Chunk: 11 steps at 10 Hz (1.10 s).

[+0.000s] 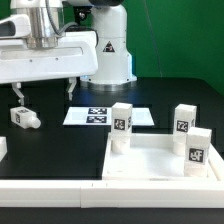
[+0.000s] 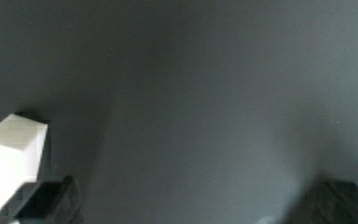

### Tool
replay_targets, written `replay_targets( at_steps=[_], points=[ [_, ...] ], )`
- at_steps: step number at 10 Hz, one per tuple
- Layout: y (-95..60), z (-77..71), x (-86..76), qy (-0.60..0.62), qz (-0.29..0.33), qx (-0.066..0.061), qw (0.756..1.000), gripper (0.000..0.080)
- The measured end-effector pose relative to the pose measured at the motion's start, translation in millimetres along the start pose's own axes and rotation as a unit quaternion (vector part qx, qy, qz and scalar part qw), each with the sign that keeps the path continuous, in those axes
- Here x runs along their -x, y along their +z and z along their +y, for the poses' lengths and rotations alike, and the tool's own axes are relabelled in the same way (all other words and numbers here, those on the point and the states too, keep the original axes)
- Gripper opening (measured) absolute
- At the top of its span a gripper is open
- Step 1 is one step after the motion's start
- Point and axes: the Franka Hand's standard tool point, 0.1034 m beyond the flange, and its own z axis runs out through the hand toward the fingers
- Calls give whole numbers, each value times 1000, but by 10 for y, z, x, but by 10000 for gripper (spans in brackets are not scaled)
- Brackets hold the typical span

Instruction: Assemble square table

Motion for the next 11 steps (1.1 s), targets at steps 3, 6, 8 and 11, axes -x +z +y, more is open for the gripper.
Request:
replay_targets(
  at_steps=[3, 6, 8, 11],
  points=[
    [205, 116, 578, -2, -42, 7, 999, 649],
    [200, 170, 602, 5, -38, 18, 999, 649],
    [300, 213, 814, -66, -56, 1, 996, 649],
    [483, 252, 1305, -78, -79, -10, 994, 649]
  ],
)
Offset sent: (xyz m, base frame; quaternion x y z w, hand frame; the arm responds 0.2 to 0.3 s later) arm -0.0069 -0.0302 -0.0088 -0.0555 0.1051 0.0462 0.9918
